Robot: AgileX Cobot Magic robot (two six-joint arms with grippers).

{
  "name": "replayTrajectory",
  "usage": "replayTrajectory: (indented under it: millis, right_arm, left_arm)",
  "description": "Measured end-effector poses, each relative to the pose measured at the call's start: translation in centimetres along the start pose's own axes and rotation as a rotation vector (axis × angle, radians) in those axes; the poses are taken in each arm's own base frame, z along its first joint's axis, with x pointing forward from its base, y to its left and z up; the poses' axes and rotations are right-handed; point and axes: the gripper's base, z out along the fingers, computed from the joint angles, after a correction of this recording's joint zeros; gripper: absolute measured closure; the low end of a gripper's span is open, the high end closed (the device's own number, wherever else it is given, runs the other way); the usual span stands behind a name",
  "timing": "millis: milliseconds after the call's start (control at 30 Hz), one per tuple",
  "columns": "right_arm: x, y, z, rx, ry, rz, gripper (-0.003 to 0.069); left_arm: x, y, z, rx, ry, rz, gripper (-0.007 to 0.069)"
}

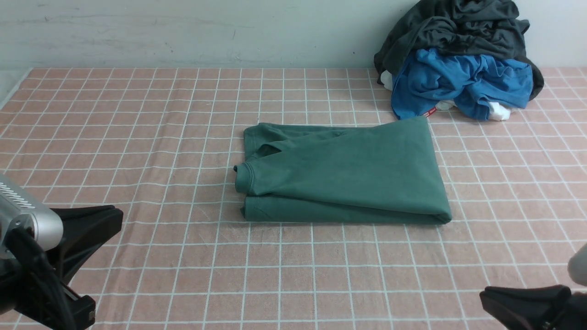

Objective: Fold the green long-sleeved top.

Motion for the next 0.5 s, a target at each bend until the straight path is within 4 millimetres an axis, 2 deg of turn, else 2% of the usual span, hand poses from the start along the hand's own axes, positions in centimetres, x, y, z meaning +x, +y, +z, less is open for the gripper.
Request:
replayTrajectory:
  millis: [100, 267, 367, 500]
  right_arm:
    - [1.8, -0.4, -0.4, 0.029, -0.065, 0.011, 0.0673]
    - [5.6, -1.3, -1.7, 0.154, -0.289, 0.106, 0.0673]
    - [5.9, -2.1, -3.3, 0.295, -0.432, 0.121, 0.0673]
    - [6.3, -2.5, -4.8, 0.421, -0.514, 0.181, 0.0673]
  left_arm:
    - [0.0, 0.0, 0.0, 0.001, 0.000, 0.000, 0.0628]
    - [0.0, 0.0, 0.0, 0.000, 0.000, 0.000, 0.0628]
    - [0.0, 0.0, 0.0, 0.001, 0.000, 0.000, 0.0628]
    - [0.0, 0.0, 0.0, 0.000, 0.000, 0.000, 0.0628]
